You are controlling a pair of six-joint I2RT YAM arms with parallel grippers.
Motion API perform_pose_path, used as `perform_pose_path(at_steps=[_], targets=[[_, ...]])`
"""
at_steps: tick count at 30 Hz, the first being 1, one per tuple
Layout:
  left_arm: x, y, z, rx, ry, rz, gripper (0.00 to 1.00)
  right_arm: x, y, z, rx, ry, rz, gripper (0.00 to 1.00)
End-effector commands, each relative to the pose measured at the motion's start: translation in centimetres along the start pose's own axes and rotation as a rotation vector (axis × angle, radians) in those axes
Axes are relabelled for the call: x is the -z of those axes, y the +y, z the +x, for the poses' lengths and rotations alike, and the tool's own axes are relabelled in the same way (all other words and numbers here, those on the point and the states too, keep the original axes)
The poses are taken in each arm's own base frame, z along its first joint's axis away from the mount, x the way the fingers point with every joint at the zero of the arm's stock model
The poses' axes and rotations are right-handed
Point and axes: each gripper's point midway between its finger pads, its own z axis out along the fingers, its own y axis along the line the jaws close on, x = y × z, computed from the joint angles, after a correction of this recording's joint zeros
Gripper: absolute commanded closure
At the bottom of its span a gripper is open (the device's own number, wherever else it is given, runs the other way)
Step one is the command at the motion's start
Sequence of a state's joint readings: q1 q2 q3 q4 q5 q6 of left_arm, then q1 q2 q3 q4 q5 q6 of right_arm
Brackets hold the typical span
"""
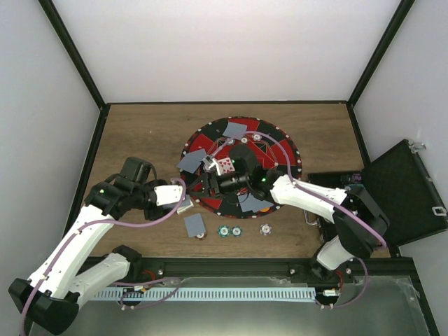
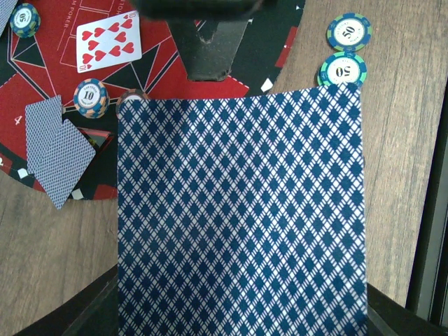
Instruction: Distribute texas hold em gaming equipment
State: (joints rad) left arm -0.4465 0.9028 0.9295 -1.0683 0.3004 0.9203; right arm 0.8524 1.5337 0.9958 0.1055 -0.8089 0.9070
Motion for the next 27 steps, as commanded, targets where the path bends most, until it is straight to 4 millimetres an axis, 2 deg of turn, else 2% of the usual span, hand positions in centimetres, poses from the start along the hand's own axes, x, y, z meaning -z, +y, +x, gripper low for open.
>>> perform_pose_path(at_steps=[1,5,13,22,27], targets=[[0.9,0.6,-1.3,-0.021,-0.046,-0.024,0.95,-0.1,0.3,0.4,-0.001,0.006,-0.025,0.2],[0.8,0.7,-1.3,-0.019,-0.047,-0.02,0.95,-0.5,0.3,0.5,-0.011,0.011,-0.04,0.23],[0.8,0.8,-1.5,-0.016,-0.049,-0.018,0.95,-3.1,0.7,1.0,-0.015,0.054,-0.081,0.26],[0.8,0.8,-1.5,-0.017,-0.047,-0.02,0.95,-5.7,0.9,0.0,-0.028,0.082,-0.123,0.32],[0.8,0.8,-1.3,-0.018,-0.042,-0.021,0.95,-6.6,0.3,-0.2,-0.046,0.098,-0.126,0.38]])
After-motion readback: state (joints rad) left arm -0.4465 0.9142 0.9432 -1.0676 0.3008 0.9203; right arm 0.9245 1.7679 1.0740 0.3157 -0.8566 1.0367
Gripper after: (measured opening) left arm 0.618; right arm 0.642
